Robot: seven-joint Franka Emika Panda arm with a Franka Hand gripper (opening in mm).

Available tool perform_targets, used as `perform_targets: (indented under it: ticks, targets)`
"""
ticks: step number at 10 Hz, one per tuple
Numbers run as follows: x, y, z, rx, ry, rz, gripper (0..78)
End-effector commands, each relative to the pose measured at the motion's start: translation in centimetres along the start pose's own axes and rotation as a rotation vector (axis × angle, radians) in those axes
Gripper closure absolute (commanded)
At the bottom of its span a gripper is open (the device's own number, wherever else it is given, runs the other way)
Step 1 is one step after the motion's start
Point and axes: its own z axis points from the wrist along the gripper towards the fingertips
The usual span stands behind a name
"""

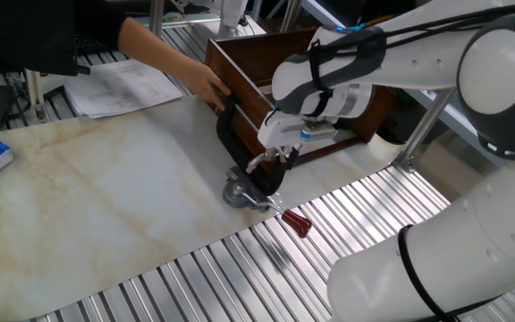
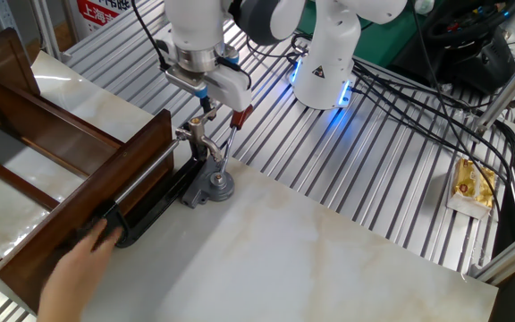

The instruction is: Turn off the water tap

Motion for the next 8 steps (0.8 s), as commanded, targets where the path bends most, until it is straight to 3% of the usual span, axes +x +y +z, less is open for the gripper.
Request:
perform_targets:
  ticks: [1, 3, 6, 7, 8]
  targets:
    - [0.54, 0.1, 0.49, 0.056, -0.017, -0.024, 77.6]
    - [0.71, 0.12, 0.93, 0.074, -0.036, -0.031, 77.6]
    - [1.01, 0.15, 1.26, 0.074, -0.036, -0.026, 77.6]
    - [1.0, 0.32, 1.22, 0.067, -0.034, -0.016, 77.6]
    - [1.09, 0.8, 0.92, 0.055, -0.011, 0.022, 77.6]
